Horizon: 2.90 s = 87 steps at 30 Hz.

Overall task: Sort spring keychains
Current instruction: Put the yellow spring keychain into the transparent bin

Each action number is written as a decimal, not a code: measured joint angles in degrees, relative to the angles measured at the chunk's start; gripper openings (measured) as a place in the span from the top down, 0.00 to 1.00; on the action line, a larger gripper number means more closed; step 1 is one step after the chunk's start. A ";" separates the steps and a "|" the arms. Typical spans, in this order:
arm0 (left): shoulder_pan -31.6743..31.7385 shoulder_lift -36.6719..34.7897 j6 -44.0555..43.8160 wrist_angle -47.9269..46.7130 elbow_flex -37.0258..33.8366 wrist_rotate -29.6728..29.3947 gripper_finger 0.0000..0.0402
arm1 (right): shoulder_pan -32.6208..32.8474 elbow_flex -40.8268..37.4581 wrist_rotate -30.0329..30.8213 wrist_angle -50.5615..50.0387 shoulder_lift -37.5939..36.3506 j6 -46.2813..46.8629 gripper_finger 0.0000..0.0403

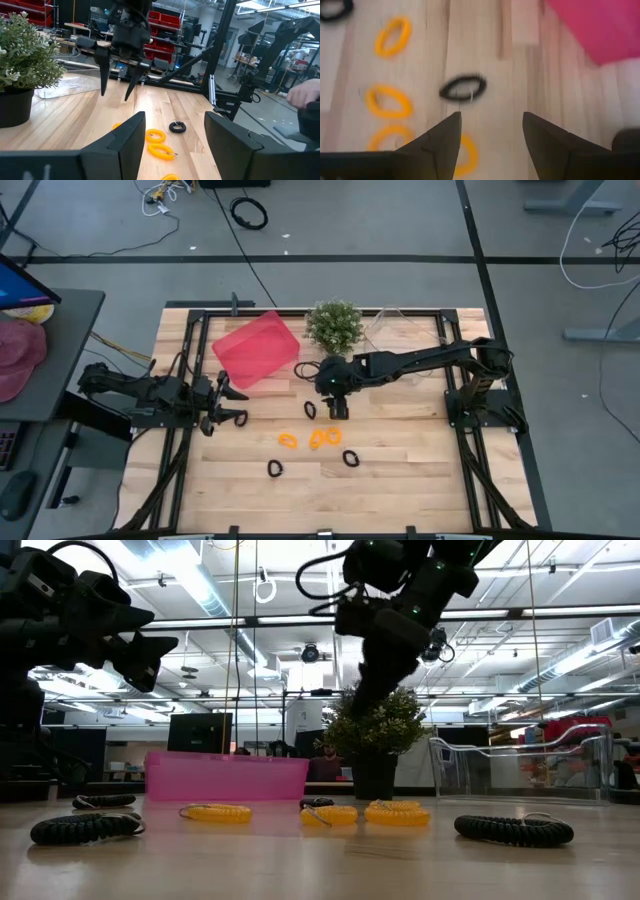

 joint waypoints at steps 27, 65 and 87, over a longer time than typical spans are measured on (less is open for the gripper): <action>-0.01 0.00 0.00 -0.01 0.01 0.00 0.48 | -0.15 -9.40 0.17 6.19 -0.02 -6.81 0.47; 0.00 0.00 -0.01 0.00 0.01 0.00 0.48 | -6.39 -17.14 -11.40 16.26 7.63 -10.41 0.81; 0.01 0.02 0.00 0.00 0.00 0.00 0.48 | -3.16 -15.56 9.32 5.28 -17.18 -9.40 0.98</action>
